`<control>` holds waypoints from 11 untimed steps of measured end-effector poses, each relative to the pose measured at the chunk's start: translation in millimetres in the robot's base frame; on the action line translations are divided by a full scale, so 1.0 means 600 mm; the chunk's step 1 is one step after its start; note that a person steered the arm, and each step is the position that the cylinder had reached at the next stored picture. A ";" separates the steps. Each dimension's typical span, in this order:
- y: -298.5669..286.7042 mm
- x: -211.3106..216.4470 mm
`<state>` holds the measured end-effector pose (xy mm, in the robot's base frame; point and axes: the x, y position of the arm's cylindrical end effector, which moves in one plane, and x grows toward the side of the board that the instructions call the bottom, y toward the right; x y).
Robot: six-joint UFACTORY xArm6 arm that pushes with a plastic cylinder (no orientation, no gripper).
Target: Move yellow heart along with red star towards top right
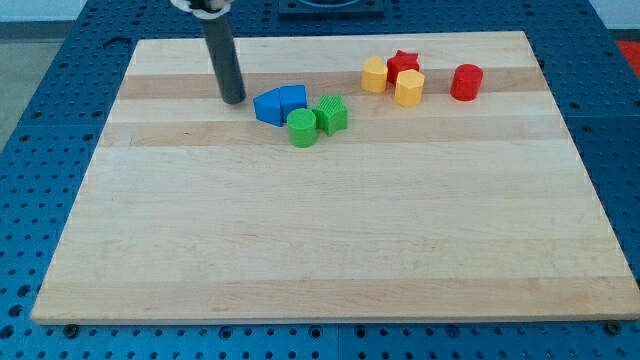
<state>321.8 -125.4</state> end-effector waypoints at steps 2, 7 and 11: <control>0.073 0.025; 0.173 -0.071; 0.336 -0.065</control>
